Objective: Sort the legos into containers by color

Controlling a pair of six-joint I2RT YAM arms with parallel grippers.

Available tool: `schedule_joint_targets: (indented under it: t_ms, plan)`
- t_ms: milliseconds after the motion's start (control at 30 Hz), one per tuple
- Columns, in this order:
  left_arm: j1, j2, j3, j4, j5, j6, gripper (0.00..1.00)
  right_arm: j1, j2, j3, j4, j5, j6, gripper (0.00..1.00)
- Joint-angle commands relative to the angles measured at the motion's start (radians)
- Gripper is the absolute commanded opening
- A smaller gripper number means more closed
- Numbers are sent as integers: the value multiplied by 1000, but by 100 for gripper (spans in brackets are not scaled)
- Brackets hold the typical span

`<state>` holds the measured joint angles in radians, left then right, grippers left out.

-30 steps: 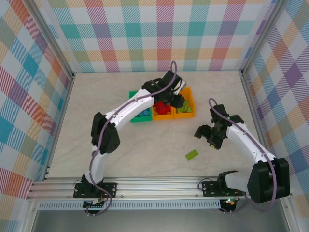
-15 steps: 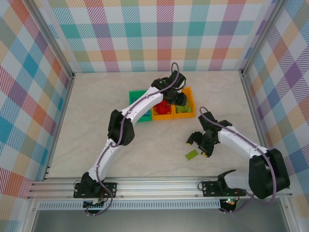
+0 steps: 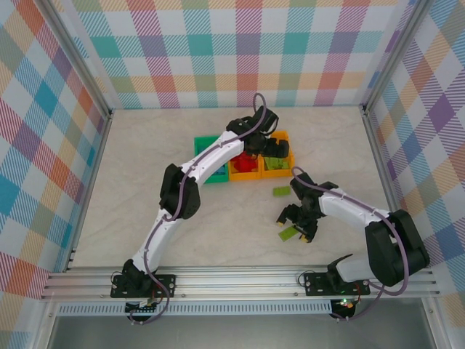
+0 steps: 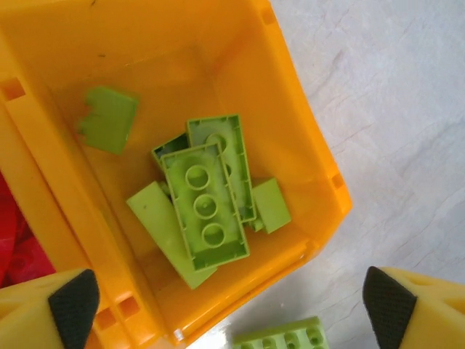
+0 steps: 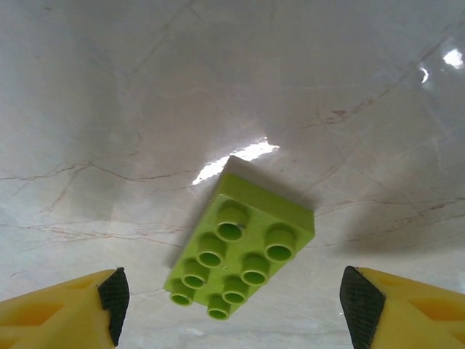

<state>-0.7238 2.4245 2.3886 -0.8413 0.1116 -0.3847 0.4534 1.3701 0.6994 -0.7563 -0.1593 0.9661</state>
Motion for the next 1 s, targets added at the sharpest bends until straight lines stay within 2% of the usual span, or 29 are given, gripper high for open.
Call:
schedule_joint_targets:
  t_ms: [0,400,500,633,967]
  plan:
    - [-1,-158,-87,82,-14,-25,100,14,30,11,9,-12,40,78]
    - [5,-419,-412,181,-89,-2,100,19,154,30,37,18,42,76]
    - [8,-451,-463,204,-87,-2,100,19,188,33,69,12,47,70]
    - [11,-466,-486,202,-81,7,100,30,228,48,87,5,47,58]
    - [27,-521,-566,222,-105,10,100,33,208,101,25,40,17,30]
